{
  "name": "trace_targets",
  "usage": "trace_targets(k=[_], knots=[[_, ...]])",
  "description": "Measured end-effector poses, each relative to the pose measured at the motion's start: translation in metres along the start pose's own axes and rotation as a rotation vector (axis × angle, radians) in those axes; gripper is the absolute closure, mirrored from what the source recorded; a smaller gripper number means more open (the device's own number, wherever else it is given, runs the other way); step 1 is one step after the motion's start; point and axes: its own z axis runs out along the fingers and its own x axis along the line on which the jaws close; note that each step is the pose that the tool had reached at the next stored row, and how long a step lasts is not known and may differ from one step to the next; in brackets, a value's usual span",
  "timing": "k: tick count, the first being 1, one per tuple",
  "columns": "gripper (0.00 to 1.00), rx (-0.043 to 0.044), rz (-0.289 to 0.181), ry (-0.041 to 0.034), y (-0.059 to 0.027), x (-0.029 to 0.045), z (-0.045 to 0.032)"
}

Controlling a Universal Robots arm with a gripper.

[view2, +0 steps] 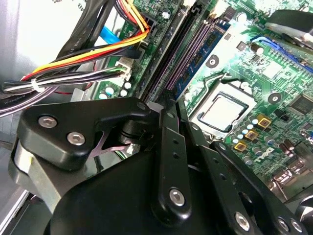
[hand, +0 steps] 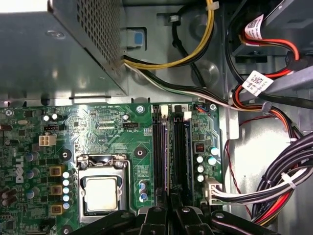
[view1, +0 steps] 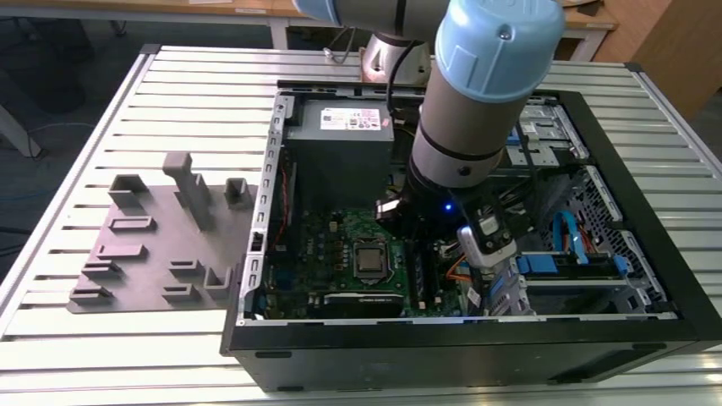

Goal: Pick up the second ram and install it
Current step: 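Insert the second ram into the second slot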

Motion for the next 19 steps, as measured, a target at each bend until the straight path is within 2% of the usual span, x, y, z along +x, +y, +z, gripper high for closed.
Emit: trace_targets(k=[10, 19], knots=[[0.89, 0.0004, 0.000, 0.0000, 0.0004, 0.0000, 0.0038], [0.89, 0.0003, -0.001, 0.0001, 0.0043, 0.0002, 0.0060]])
